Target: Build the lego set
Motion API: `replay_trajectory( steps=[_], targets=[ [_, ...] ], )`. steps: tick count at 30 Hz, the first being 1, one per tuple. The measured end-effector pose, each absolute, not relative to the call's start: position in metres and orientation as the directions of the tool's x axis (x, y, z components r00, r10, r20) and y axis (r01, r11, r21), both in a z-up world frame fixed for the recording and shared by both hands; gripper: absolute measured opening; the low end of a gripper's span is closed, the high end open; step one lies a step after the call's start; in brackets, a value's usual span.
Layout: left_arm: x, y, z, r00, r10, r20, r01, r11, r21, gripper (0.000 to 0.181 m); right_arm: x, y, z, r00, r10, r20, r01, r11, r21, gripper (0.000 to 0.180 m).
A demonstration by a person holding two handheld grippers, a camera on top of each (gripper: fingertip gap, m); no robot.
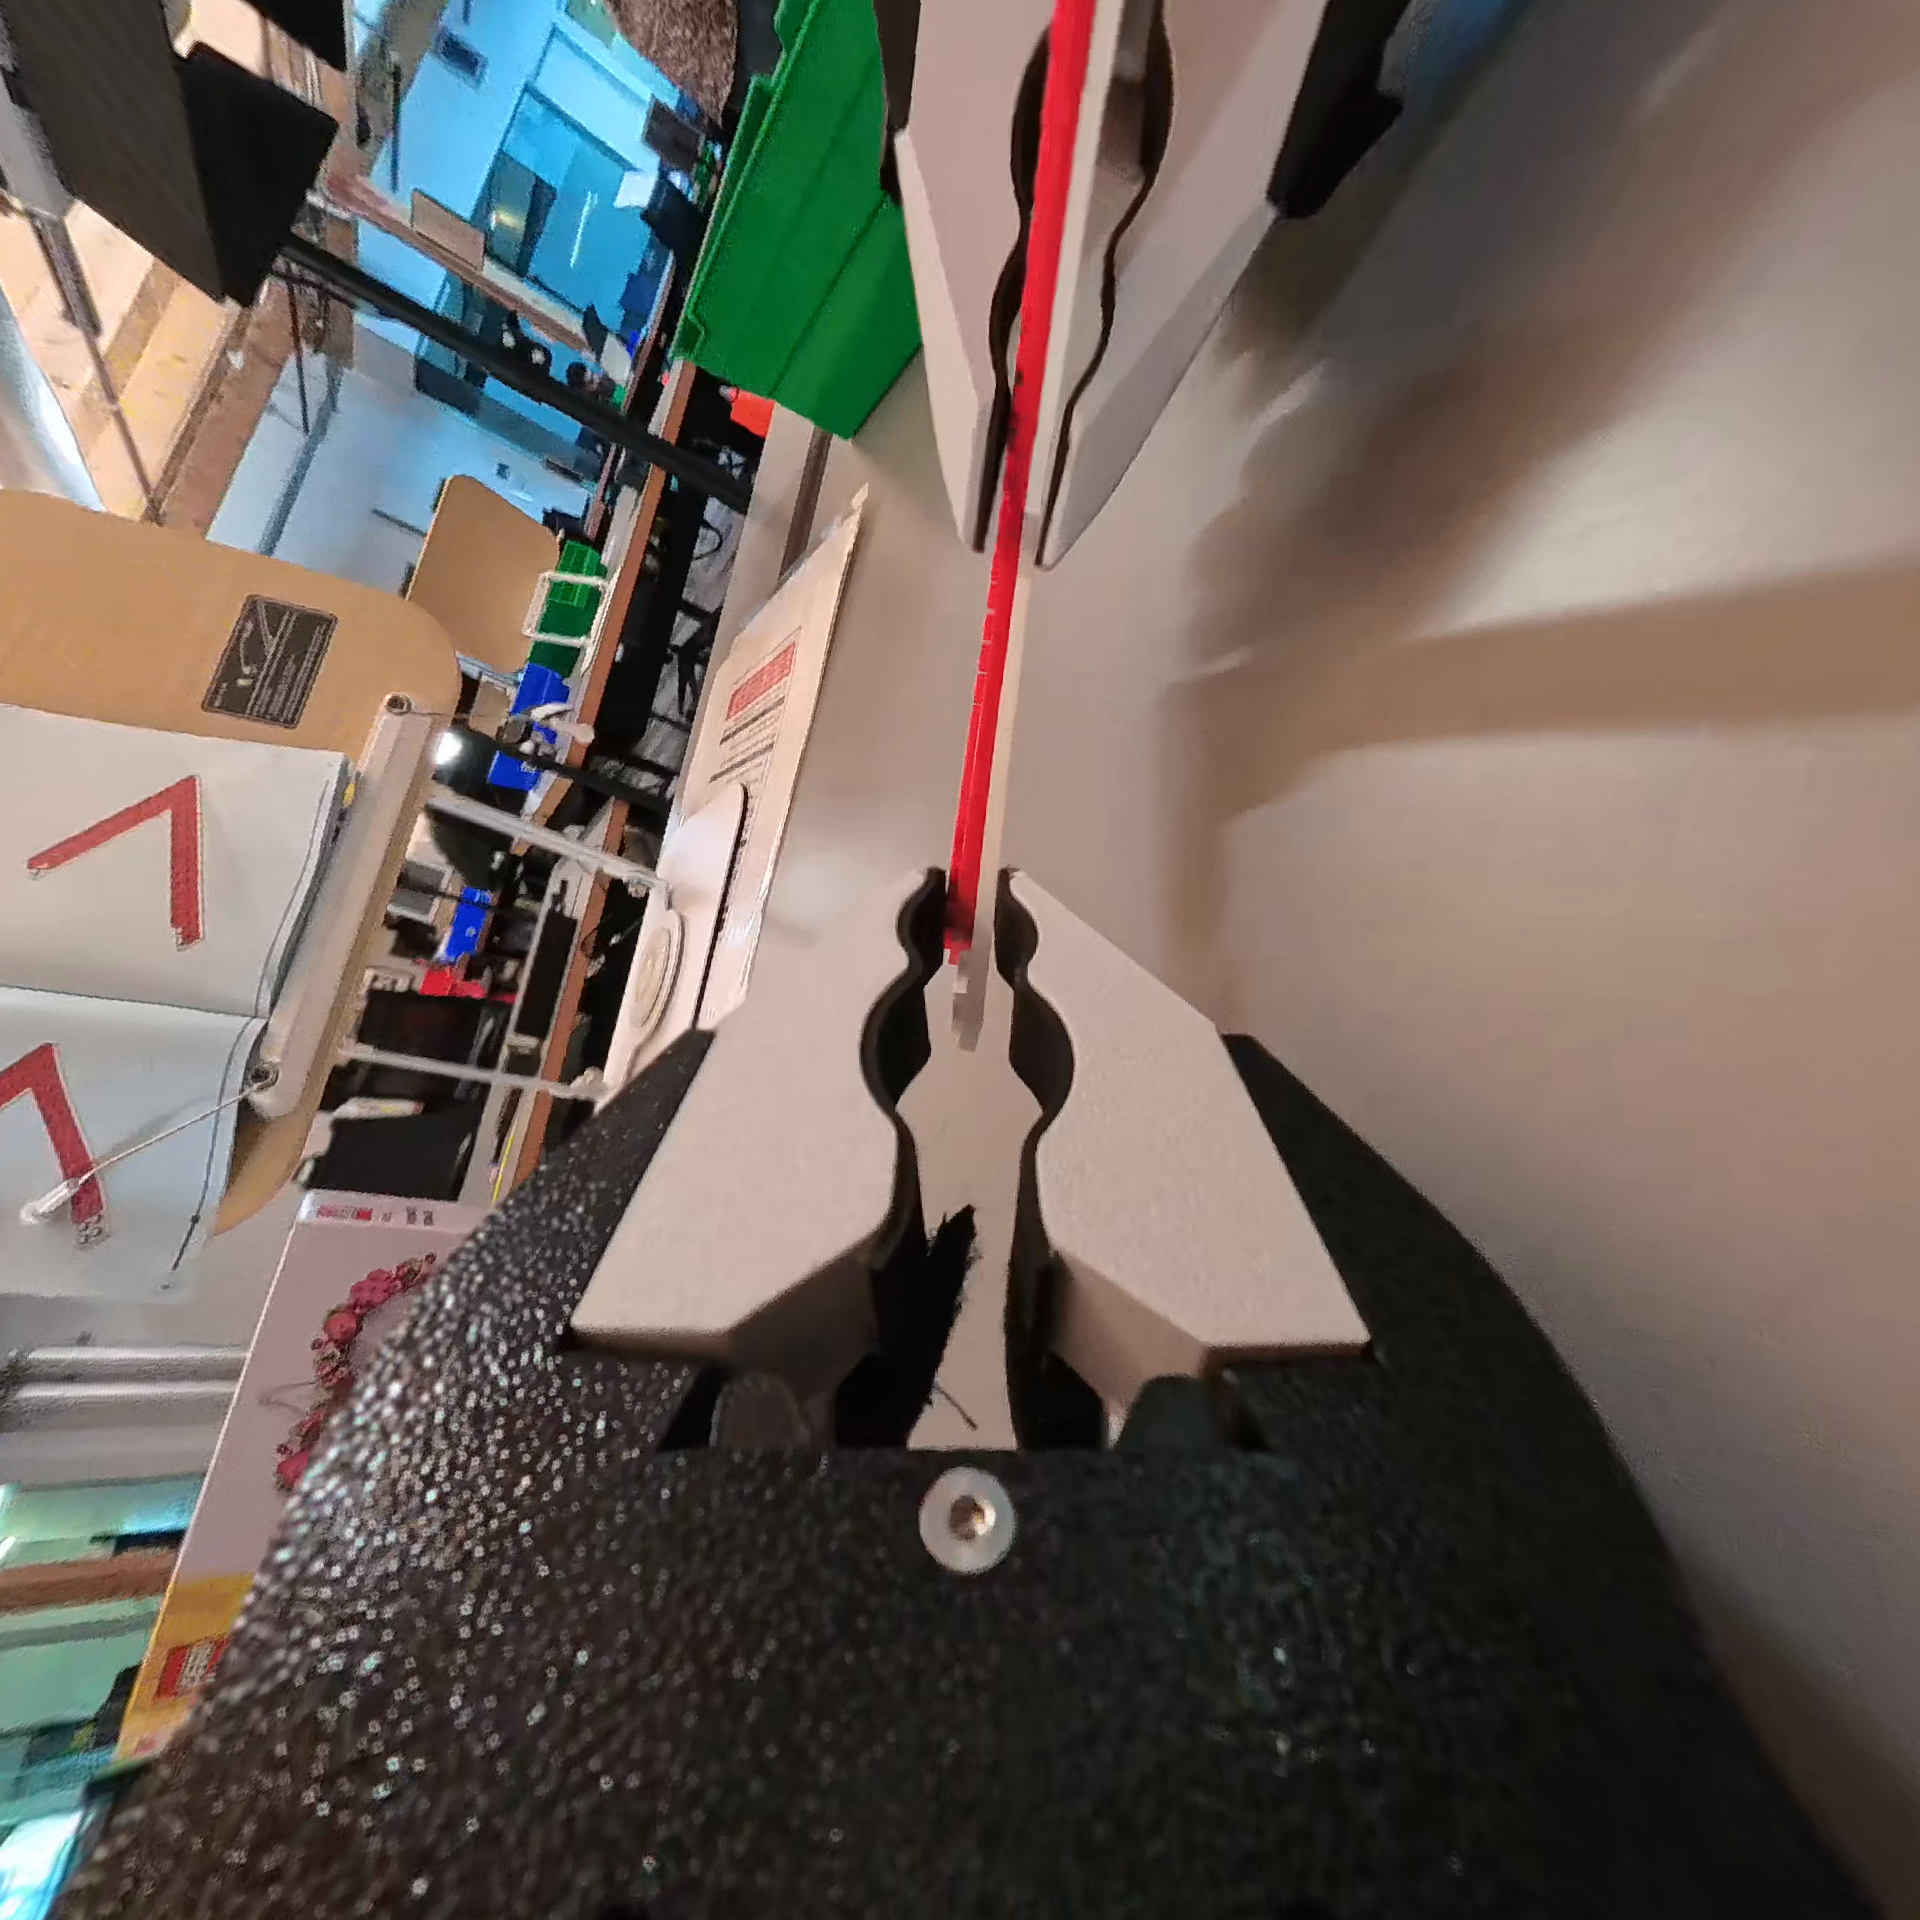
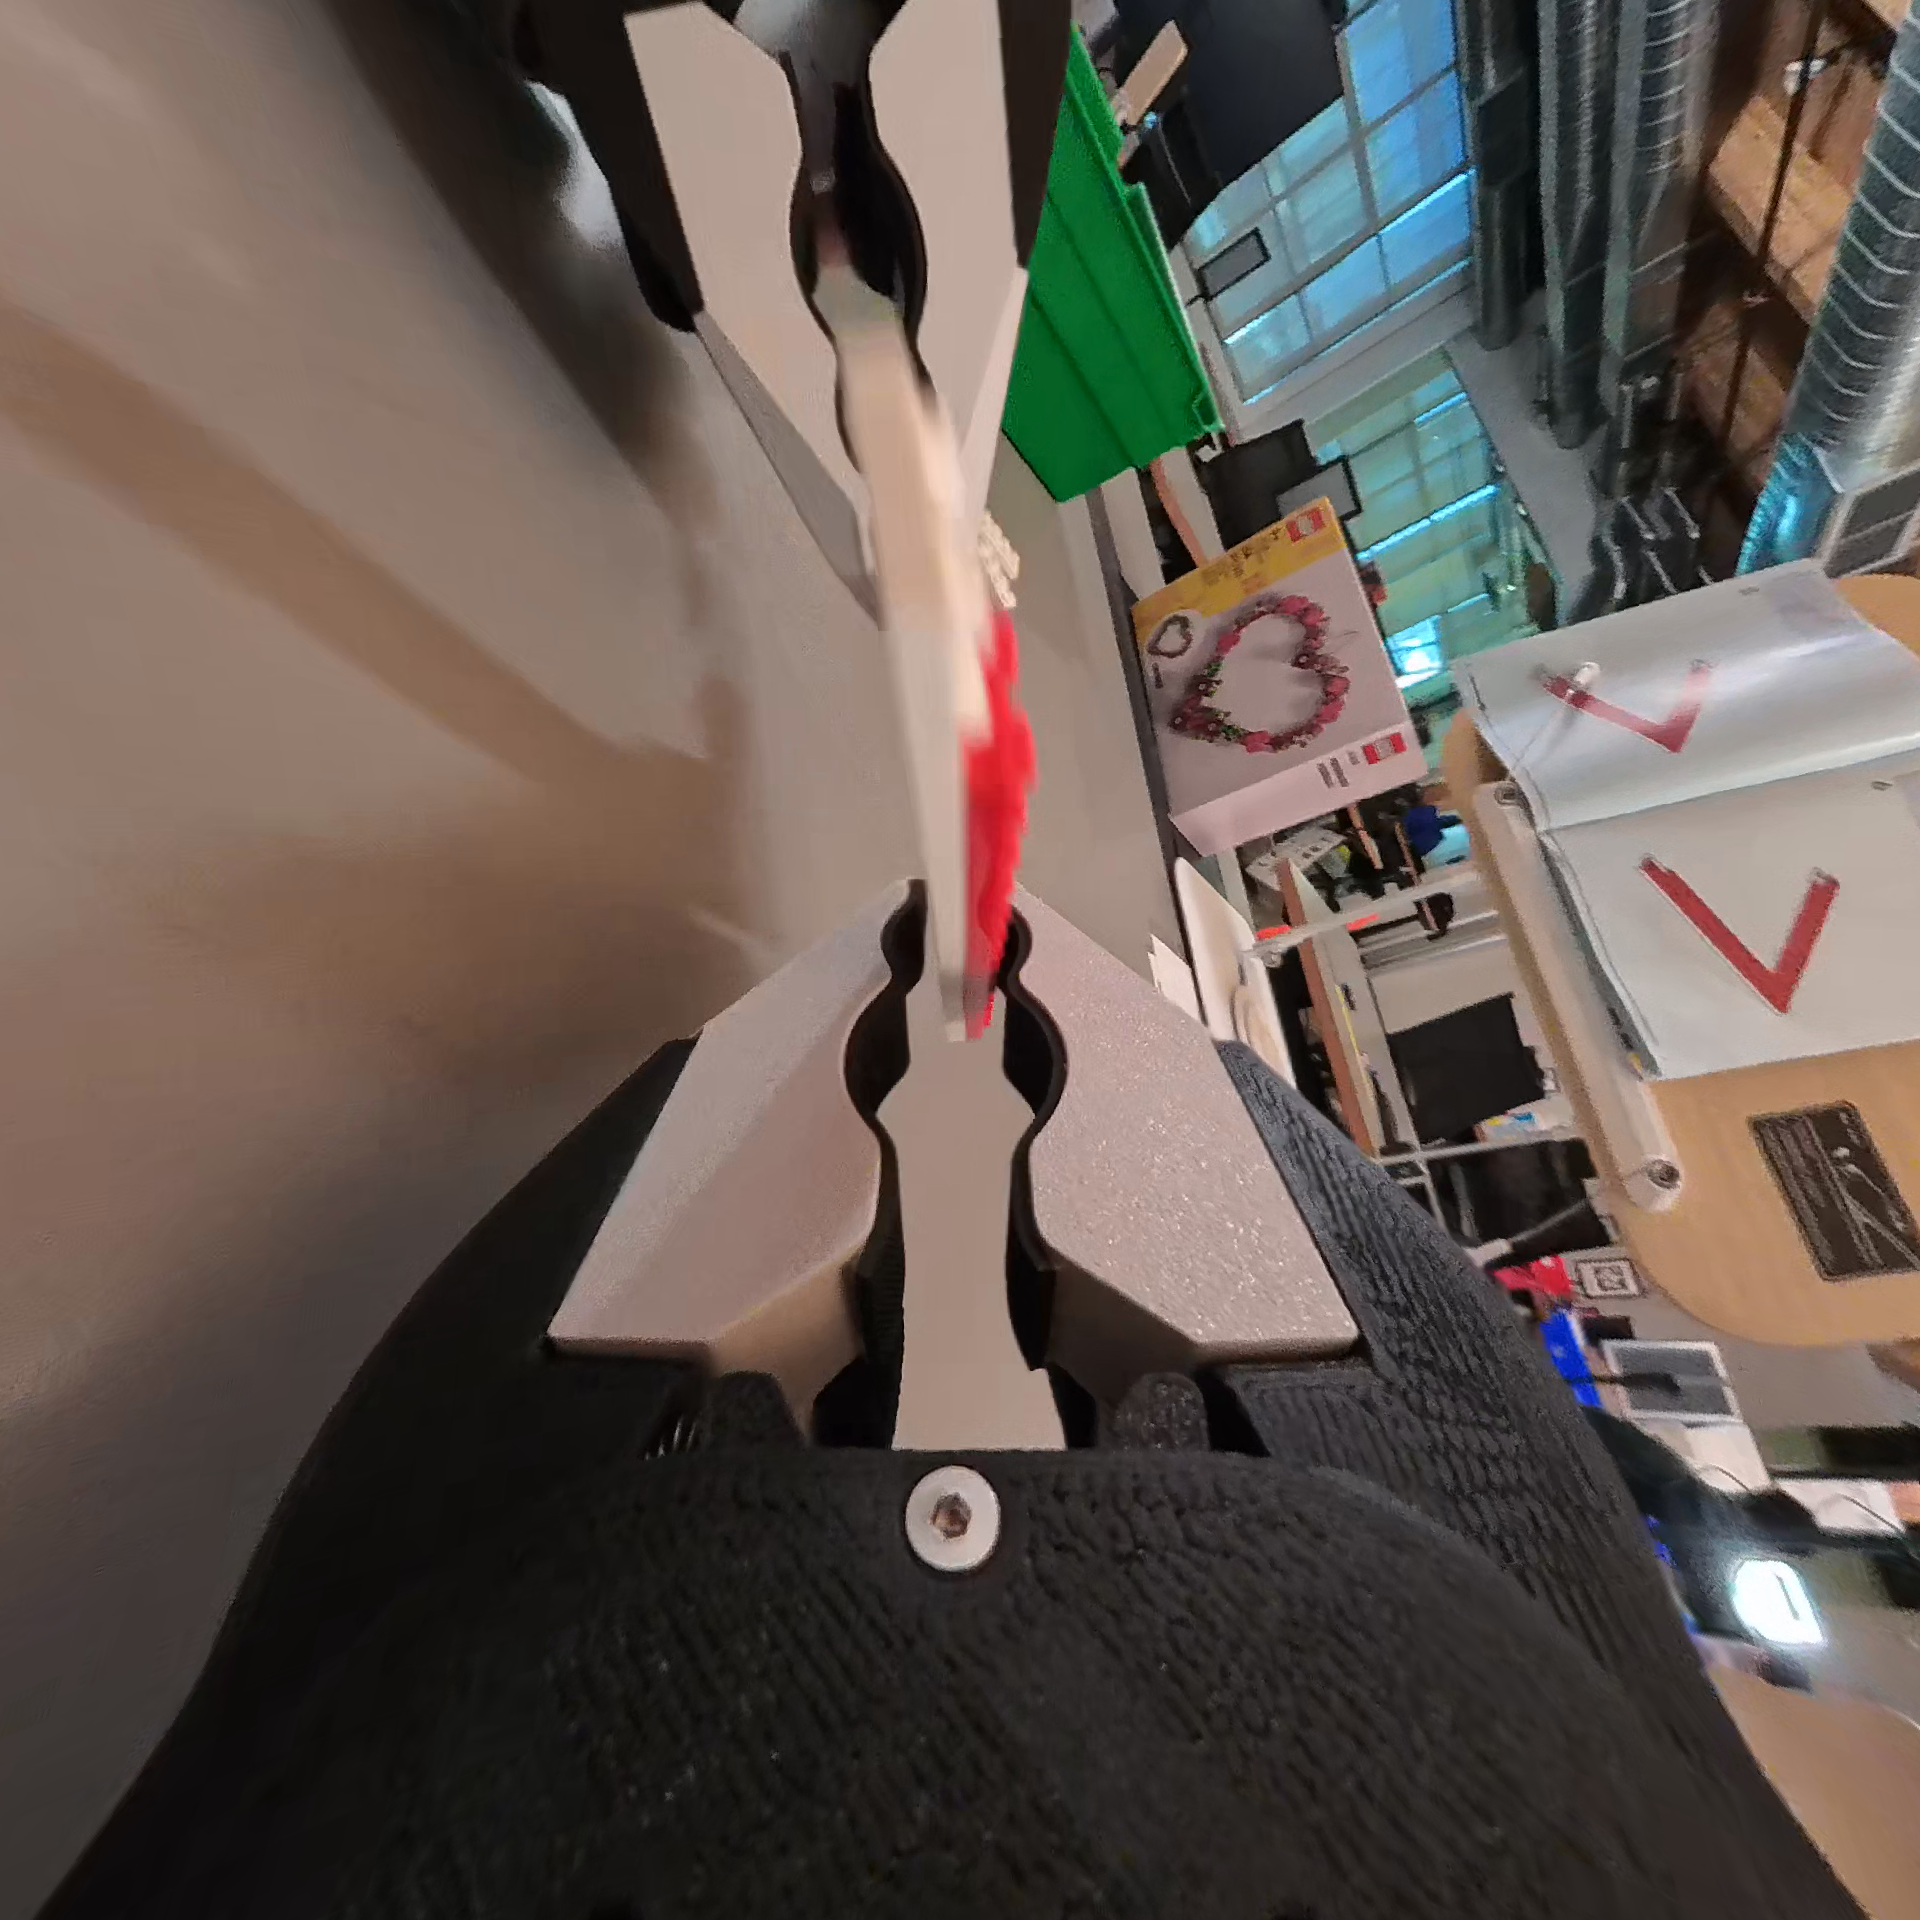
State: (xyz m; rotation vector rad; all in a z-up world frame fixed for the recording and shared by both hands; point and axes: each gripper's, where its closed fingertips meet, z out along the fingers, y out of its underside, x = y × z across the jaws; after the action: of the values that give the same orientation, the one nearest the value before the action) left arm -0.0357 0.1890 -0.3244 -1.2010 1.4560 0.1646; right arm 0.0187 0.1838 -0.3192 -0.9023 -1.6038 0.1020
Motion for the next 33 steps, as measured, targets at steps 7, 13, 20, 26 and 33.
replay_trajectory(
  steps=[7, 13, 20, 26, 33],
  targets=[
    [-0.061, 0.215, -0.331, 0.266, -0.512, -0.817, -0.814, 0.335, -0.475, 0.006, 0.046, 0.222, -0.343, 0.067, 0.596, 0.801, 0.656, 0.578, -0.485, 0.033],
    [-0.068, 0.221, -0.346, 0.261, -0.547, -0.795, -0.856, 0.25, -0.453, 0.007, 0.109, 0.292, -0.333, 0.321, 0.416, 0.851, 0.817, 0.334, -0.471, 0.023],
    [-0.063, 0.217, -0.363, 0.168, -0.555, -0.815, -0.895, 0.261, -0.363, 0.007, 0.143, 0.315, -0.308, 0.46, 0.197, 0.866, 0.832, 0.246, -0.498, 0.015],
    [-0.049, 0.204, -0.361, 0.186, -0.623, -0.759, -0.871, 0.252, -0.421, 0.016, 0.151, 0.316, -0.307, 0.473, 0.168, 0.865, 0.838, 0.218, -0.5, 0.011],
    [-0.04, 0.191, -0.355, 0.291, -0.755, -0.587, -0.786, 0.162, -0.597, 0.033, 0.163, 0.318, -0.302, 0.496, 0.112, 0.861, 0.843, 0.175, -0.509, 0.009]
  ],
)
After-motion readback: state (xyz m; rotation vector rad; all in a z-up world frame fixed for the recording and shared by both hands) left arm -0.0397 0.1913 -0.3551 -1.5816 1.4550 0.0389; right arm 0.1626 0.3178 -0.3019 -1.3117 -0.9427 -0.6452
